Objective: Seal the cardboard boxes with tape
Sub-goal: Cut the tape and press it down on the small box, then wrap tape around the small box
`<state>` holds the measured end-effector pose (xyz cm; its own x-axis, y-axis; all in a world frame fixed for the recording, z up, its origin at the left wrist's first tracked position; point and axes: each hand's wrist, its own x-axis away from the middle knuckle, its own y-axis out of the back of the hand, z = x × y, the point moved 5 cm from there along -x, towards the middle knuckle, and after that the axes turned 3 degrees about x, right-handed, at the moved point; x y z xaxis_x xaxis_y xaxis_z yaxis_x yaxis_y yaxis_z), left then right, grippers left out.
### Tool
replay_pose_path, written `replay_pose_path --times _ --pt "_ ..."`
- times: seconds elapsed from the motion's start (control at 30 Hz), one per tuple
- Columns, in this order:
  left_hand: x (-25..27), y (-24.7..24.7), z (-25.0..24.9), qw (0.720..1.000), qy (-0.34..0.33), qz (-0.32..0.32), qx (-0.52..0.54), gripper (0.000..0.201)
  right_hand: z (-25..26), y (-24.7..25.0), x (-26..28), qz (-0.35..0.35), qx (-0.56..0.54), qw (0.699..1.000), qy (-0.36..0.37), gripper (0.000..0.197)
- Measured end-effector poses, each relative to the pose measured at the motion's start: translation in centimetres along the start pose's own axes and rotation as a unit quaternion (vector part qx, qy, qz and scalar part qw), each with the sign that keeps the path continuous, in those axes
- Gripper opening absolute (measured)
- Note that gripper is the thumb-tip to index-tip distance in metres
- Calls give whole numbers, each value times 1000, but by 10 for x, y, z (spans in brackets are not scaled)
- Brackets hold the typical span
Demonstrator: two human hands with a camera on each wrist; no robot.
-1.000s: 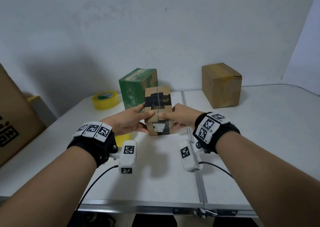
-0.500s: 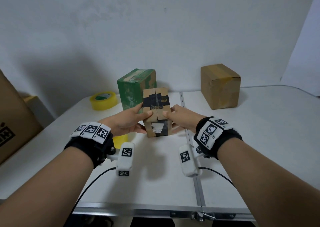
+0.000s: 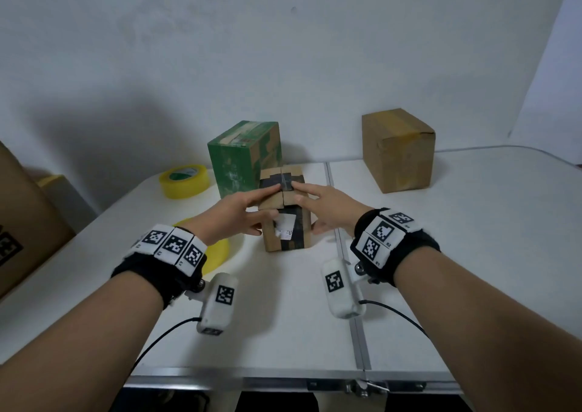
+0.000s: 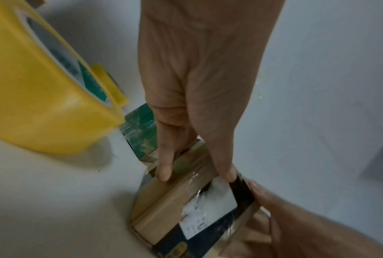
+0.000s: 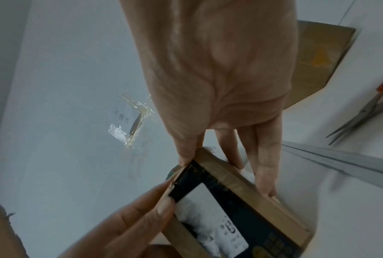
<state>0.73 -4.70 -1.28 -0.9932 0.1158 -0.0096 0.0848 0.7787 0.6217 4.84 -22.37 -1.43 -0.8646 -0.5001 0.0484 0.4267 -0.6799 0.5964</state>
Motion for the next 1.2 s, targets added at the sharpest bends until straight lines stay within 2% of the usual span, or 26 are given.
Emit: replay_pose_path --times 0.1,0.33,0.5,0.57,0.6,0.63,0.7,0.77,0.83,0.87,0.93,1.07,1.13,1.2 --pt "-1 0 -5 998 -10 -20 -50 56 2 0 4 -17 10 1000 11 46" --pt "-1 -2 -3 1000 17 2 3 51 1 0 7 -33 -27 999 13 45" --pt "5 -2 -6 999 39 11 22 48 2 -1 9 -49 9 999 14 46" --pt "13 11 -9 994 63 -8 86 49 3 -3 10 -46 23 999 14 46" --pt "15 23 -6 992 71 -44 97 51 4 -3 11 -44 27 999 13 46" --pt "16 37 1 989 85 -94 74 52 4 -2 10 -42 31 999 11 46" --pt "22 63 16 972 144 -148 -109 60 5 1 9 -34 33 999 4 46" --pt "31 69 32 929 212 -102 -285 80 7 5 8 -27 45 999 -1 47" --pt "43 56 43 908 244 -11 -341 98 11 10 8 -35 74 997 0 47" --pt "48 49 46 909 244 16 -339 102 14 12 8 -46 89 995 2 48" --pt "48 39 52 920 221 28 -323 102 19 15 9 -74 115 991 7 49" --pt "47 47 37 946 191 -27 -260 97 26 27 15 -151 60 987 2 39" --pt "51 60 21 977 164 -75 -118 93 33 34 17 -184 14 983 19 32" --pt "60 71 -3 989 113 -96 20 93 45 39 19 -196 -44 978 48 28"
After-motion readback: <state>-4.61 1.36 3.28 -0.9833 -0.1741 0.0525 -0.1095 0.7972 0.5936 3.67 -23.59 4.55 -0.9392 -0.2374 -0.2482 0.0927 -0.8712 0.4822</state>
